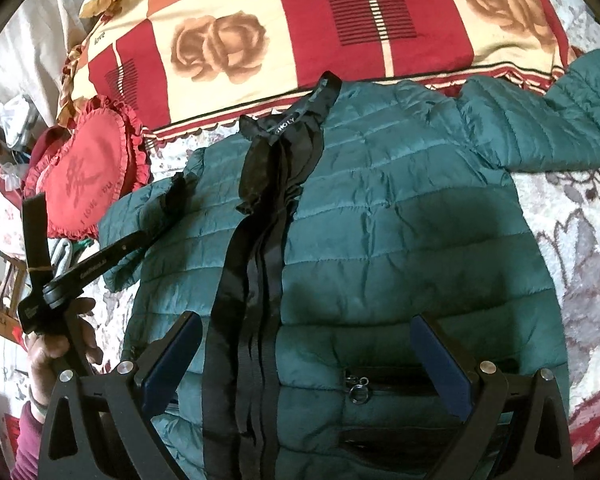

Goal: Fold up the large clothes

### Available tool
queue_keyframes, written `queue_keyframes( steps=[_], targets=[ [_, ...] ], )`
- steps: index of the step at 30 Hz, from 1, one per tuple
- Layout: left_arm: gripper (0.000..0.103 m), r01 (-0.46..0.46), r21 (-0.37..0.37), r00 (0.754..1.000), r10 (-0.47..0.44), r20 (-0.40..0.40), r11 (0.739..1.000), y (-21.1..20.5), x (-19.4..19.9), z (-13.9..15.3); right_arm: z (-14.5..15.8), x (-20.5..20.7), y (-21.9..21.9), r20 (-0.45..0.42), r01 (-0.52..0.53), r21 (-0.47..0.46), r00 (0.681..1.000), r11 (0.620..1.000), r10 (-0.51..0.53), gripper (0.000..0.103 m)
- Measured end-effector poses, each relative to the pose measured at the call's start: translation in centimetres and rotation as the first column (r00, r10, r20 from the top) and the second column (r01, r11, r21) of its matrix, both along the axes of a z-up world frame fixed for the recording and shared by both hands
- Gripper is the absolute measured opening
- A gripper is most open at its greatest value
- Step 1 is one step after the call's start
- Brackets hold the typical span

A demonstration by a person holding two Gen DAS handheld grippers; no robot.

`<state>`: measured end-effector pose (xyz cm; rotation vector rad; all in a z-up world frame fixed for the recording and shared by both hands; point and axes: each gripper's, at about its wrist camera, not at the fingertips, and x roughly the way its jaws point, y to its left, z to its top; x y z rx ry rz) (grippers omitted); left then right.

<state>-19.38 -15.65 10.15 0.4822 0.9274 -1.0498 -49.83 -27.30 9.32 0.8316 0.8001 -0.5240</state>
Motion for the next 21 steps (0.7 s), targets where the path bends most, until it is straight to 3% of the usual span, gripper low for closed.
queue_keyframes(
  steps=[1,2,4,9,12,14,18,21],
  targets=[
    [0.068,0.02,-0.004,1.0,-0.02,-0.016,1.0,0.0,0.2,-0.1,0.0,0.0,0.0,0.002,-0.001,0.005,1.0,1.0,0.001,0.103],
    [0.087,0.039,-0.003,0.999,-0.039,-0.03,0.999,0.0,0.5,-0.2,-0.1,0.1,0.0,0.005,-0.002,0.01,1.0,1.0,0.002,0.103],
    [0.088,0.056,-0.005,0.998,-0.056,-0.033,0.998,0.0,0.8,-0.2,-0.2,0.1,-0.1,0.004,-0.006,0.013,1.0,1.0,0.005,0.103],
    [0.088,0.041,0.057,0.986,-0.049,0.161,0.998,-0.4,0.5,0.1,-0.4,0.0,-0.5,0.004,0.001,0.027,1.0,1.0,-0.001,0.103],
    [0.088,0.043,0.122,0.942,-0.081,0.325,0.992,-1.1,-0.1,-0.6,-0.4,0.0,-0.5,0.007,0.0,0.035,1.0,0.999,-0.001,0.103],
    [0.088,0.041,0.168,0.914,-0.105,0.392,0.985,-1.6,-0.1,-1.4,-0.4,0.1,-0.4,0.004,-0.004,0.031,1.0,1.0,0.004,0.103],
    [0.088,0.03,0.226,0.893,-0.128,0.432,0.974,-2.8,0.4,-2.9,-0.2,0.5,-0.2,-0.005,-0.018,0.024,1.0,1.0,0.018,0.103],
    [0.088,0.014,0.254,0.893,-0.126,0.432,0.967,-3.5,1.3,-3.9,-0.3,0.8,-0.1,-0.011,-0.022,0.026,1.0,0.999,0.023,0.103]
  ],
)
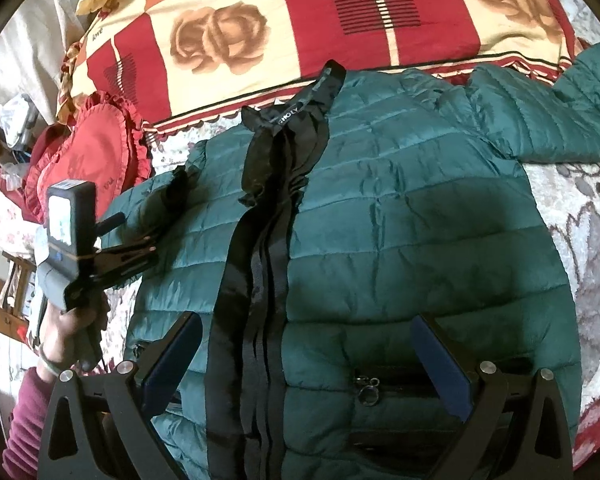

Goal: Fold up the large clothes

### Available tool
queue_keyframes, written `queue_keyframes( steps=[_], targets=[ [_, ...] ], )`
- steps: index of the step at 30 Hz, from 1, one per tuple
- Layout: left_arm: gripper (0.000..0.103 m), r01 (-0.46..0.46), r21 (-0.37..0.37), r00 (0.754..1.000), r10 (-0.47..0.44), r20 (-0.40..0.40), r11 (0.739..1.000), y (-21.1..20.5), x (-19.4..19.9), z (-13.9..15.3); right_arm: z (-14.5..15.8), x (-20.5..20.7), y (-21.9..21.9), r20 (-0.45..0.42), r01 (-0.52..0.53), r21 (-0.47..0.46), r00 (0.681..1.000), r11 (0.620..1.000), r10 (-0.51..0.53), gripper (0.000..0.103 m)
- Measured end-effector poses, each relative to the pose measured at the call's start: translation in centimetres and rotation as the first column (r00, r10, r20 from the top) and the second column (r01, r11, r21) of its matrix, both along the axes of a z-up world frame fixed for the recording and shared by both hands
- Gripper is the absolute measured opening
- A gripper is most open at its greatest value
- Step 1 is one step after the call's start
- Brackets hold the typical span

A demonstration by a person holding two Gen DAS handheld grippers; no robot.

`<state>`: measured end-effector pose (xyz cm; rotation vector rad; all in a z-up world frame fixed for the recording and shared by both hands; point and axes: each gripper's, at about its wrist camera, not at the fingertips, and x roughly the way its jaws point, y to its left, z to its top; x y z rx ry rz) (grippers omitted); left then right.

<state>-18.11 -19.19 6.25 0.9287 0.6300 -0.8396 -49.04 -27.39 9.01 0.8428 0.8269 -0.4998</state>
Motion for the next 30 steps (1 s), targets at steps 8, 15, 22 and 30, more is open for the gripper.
queue_keyframes(
  steps=[8,15,22,30],
  targets=[
    [0.045,0.017,-0.029,0.999,-0.017,-0.032,0.999,-0.9,0.5,-0.6,0.0,0.5,0.3,-0.011,-0.009,-0.001,1.0,1.0,0.009,0.103],
    [0.016,-0.013,-0.162,0.99,-0.011,-0.142,0.987,0.3,0.6,1.8,0.6,0.7,0.8,-0.008,-0.034,-0.037,0.999,0.999,0.034,0.103],
    [0.013,-0.016,-0.293,0.968,-0.058,-0.245,0.956,2.5,-0.6,4.7,1.8,2.3,1.7,0.025,-0.086,-0.063,0.996,0.994,0.088,0.103],
    [0.013,0.037,-0.415,0.93,-0.183,-0.319,0.909,2.1,-5.3,9.1,2.0,1.5,0.8,0.033,-0.029,-0.056,0.999,0.998,0.031,0.103]
  ],
)
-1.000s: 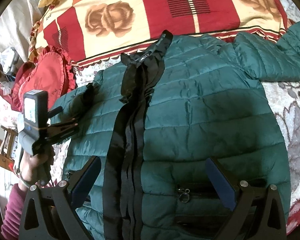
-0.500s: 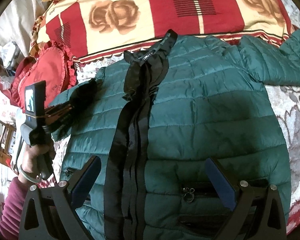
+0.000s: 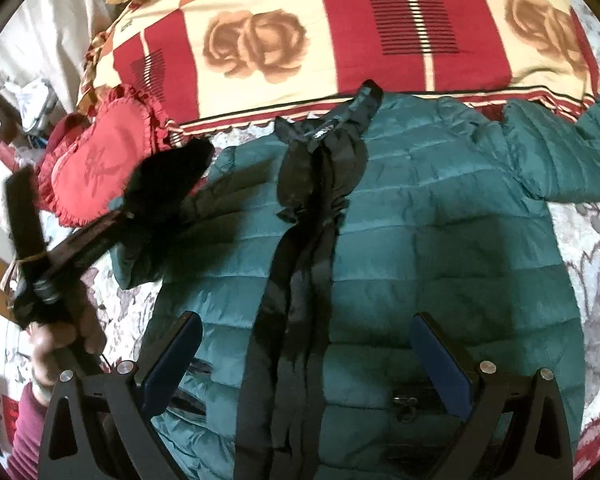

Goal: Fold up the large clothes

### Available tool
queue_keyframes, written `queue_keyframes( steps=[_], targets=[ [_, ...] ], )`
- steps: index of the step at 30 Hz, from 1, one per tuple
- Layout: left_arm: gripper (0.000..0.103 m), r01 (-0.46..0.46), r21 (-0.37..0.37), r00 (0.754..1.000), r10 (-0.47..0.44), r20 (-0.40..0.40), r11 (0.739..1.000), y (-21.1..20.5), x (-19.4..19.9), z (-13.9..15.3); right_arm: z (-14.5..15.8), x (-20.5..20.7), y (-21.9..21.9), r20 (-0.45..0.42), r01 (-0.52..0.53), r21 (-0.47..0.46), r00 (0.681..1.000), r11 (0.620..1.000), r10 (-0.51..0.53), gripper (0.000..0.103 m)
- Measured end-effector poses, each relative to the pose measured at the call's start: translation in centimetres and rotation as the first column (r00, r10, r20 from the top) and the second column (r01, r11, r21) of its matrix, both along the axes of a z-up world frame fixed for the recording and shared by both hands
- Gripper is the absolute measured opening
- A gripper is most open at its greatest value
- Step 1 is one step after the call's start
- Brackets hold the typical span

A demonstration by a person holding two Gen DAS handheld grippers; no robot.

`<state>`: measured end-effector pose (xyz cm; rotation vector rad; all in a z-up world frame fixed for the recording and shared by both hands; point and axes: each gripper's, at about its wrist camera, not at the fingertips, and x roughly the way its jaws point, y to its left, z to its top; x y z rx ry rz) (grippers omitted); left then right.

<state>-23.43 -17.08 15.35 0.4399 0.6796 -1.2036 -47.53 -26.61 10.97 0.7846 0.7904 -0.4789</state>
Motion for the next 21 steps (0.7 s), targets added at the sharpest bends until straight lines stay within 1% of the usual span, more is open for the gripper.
queue_keyframes(
  steps=[2,4,11,15,19,21],
  targets=[
    [0.013,0.021,-0.025,0.999,-0.022,-0.027,0.999,-1.0,-1.2,0.9,0.0,-0.7,-0.2,0.001,0.013,0.007,1.0,1.0,-0.013,0.103],
    [0.013,0.061,-0.046,0.997,-0.063,-0.04,0.997,-2.4,-3.0,1.5,-0.2,-1.7,-0.5,-0.002,0.032,0.012,1.0,0.999,-0.032,0.103],
    [0.013,0.176,-0.08,0.978,-0.184,-0.1,0.981,-7.2,-9.3,1.9,-0.9,-4.0,-1.7,0.001,0.078,0.037,0.997,0.996,-0.078,0.103],
    [0.013,0.208,-0.067,0.966,-0.216,-0.142,0.976,-9.8,-12.1,0.6,-1.6,-5.1,-2.4,0.004,0.107,0.06,0.994,0.992,-0.108,0.103],
    [0.013,0.219,-0.032,0.956,-0.221,-0.192,0.975,-11.6,-13.0,-1.7,-2.1,-6.3,-3.4,0.008,0.149,0.085,0.989,0.985,-0.15,0.103],
    [0.013,0.209,-0.017,0.948,-0.207,-0.241,0.978,-12.3,-12.8,-3.1,-2.4,-6.9,-3.9,0.014,0.169,0.105,0.985,0.98,-0.171,0.103]
  ],
)
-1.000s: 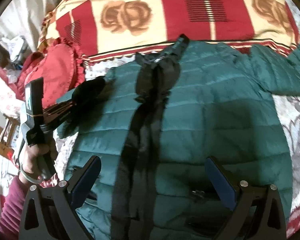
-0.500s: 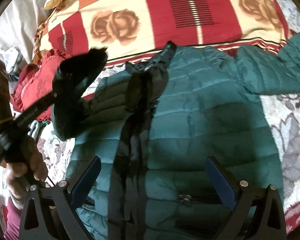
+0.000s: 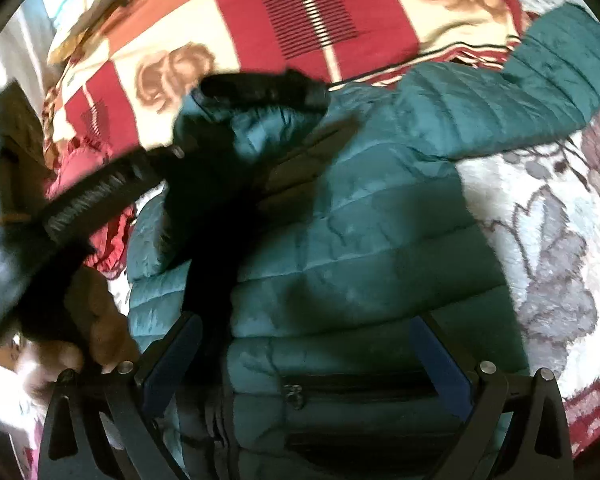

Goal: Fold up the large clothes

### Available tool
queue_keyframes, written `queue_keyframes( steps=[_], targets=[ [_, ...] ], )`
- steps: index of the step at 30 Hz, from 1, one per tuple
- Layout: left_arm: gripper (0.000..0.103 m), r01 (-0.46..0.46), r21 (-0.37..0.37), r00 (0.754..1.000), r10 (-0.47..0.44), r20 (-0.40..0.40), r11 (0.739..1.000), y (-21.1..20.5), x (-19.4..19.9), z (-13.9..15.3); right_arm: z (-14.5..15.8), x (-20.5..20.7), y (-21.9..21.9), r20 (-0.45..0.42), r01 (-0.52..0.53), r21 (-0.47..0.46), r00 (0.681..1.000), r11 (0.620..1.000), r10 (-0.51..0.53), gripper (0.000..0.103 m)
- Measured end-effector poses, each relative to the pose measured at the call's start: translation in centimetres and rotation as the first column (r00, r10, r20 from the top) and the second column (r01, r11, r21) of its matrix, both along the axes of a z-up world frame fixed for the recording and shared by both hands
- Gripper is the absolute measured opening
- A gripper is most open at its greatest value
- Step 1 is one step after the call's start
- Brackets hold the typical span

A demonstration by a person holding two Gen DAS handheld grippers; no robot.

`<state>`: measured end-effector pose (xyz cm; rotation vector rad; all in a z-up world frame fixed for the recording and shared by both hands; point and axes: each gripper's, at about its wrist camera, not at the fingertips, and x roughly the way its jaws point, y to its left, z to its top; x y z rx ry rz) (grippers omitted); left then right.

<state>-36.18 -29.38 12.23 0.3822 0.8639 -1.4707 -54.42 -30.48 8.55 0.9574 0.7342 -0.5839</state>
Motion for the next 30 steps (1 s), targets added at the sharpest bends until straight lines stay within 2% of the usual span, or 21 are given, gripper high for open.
queue_keyframes(
  steps=[3,6,9,11,13,15,19,22,25,28,30],
  targets=[
    [0.013,-0.005,0.038,0.997,0.008,-0.081,0.999,-0.5,0.7,-1.7,-0.4,-0.6,-0.4,0.011,0.022,0.023,1.0,0.999,-0.022,0.103],
    [0.014,-0.008,0.06,0.994,0.015,-0.111,0.998,-0.3,0.8,-2.7,-0.5,-1.1,-0.6,0.025,0.041,0.041,0.999,0.998,-0.042,0.103],
    [0.033,0.008,0.055,0.99,0.0,-0.141,0.998,0.1,0.7,-2.9,-0.5,-1.4,-0.6,0.044,0.052,0.043,0.998,0.998,-0.054,0.103],
    [0.059,0.021,0.035,0.983,-0.014,-0.185,0.999,0.4,0.9,-2.6,-0.4,-1.5,-0.6,0.057,0.056,0.045,0.997,0.997,-0.059,0.103],
    [0.073,0.026,-0.006,0.968,-0.027,-0.249,1.0,1.1,1.3,-2.0,-0.3,-1.6,-0.6,0.073,0.059,0.051,0.995,0.997,-0.062,0.103],
    [0.075,0.024,-0.016,0.96,-0.027,-0.28,1.0,1.7,1.9,-1.4,-0.1,-1.8,-0.5,0.085,0.068,0.051,0.994,0.996,-0.073,0.103],
    [0.075,-0.007,-0.036,0.966,-0.002,-0.257,0.999,4.3,3.9,0.7,0.6,-1.6,-1.1,0.107,0.082,0.059,0.99,0.995,-0.088,0.103],
    [0.075,-0.073,-0.058,0.979,0.06,-0.197,0.996,7.0,6.6,2.2,1.4,-0.4,-2.6,0.124,0.077,0.054,0.989,0.996,-0.083,0.103],
    [0.075,-0.171,-0.042,0.981,0.167,-0.097,0.984,9.7,10.1,2.5,1.5,1.8,-4.3,0.115,0.05,0.063,0.992,0.997,-0.057,0.103],
    [0.075,-0.304,0.01,0.952,0.304,-0.027,0.953,11.9,14.0,1.6,-0.1,4.8,-6.6,0.067,0.022,0.116,0.997,0.993,-0.03,0.103],
    [0.075,-0.376,0.031,0.926,0.376,-0.02,0.926,13.3,16.3,0.9,-1.7,6.5,-7.7,0.011,0.011,0.171,1.0,0.985,-0.013,0.103]
  ],
)
